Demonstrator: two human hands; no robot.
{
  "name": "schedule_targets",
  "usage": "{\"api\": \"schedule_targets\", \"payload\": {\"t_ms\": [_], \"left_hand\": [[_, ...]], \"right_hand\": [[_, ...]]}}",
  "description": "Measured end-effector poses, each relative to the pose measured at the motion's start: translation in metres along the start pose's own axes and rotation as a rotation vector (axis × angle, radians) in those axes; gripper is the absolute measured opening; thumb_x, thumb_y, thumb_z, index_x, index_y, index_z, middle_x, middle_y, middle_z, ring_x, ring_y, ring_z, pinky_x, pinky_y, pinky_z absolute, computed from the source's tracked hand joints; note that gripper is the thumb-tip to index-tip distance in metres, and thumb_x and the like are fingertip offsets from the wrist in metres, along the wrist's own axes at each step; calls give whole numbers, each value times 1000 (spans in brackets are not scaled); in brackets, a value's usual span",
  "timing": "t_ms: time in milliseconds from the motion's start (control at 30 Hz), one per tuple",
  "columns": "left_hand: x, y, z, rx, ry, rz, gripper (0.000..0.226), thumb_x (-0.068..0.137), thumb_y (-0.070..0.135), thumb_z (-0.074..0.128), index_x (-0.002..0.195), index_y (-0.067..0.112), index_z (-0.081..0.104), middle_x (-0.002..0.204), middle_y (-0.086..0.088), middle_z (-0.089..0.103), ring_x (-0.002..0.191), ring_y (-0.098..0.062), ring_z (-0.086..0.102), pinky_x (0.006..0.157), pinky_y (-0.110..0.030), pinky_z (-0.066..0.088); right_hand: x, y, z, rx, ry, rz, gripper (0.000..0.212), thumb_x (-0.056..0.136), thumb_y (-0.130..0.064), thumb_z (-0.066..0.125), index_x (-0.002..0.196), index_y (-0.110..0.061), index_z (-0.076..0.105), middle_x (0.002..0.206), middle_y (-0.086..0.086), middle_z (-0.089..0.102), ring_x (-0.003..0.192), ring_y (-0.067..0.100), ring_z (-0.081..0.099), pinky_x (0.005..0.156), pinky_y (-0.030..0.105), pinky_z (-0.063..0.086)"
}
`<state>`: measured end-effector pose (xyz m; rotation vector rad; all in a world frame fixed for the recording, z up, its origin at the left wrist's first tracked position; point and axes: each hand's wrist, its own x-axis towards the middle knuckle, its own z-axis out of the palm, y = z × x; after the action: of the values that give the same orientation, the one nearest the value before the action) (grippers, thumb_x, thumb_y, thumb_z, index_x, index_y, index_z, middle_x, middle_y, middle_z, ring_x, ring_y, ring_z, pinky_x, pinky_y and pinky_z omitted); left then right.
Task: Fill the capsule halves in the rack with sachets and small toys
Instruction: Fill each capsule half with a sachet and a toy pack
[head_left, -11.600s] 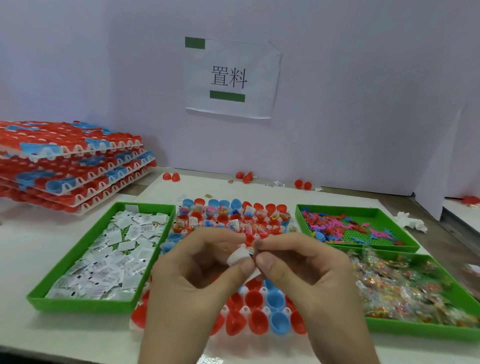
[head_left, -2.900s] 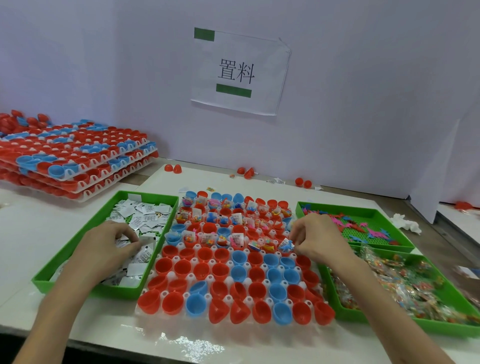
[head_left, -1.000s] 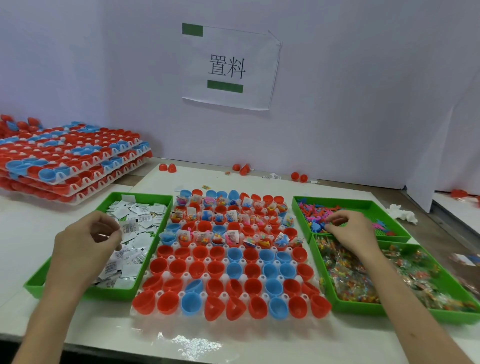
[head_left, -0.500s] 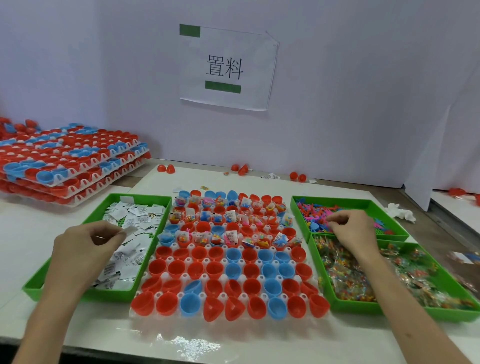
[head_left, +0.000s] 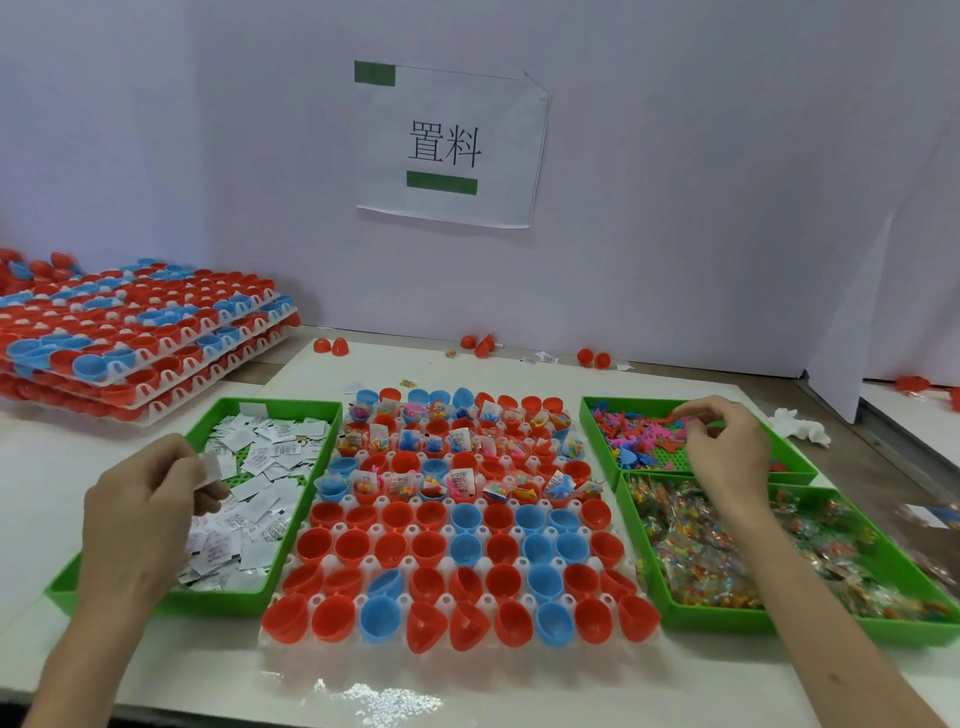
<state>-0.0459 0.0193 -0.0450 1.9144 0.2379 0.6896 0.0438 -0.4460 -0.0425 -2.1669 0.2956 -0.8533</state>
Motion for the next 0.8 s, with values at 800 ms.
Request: {"api": "schedule_targets", "payload": {"t_ms": [800], "left_hand": [[-104,116,78,-516,-88,-24,17,69,50,63,80,48,76,66,2,72,56,0,63,53,-9,49]], "right_hand": [[-117,-85,-30,628,-79,123,25,75,-5,82,78,-29,76,79,-2,75,74,13,69,72,31,55]]}}
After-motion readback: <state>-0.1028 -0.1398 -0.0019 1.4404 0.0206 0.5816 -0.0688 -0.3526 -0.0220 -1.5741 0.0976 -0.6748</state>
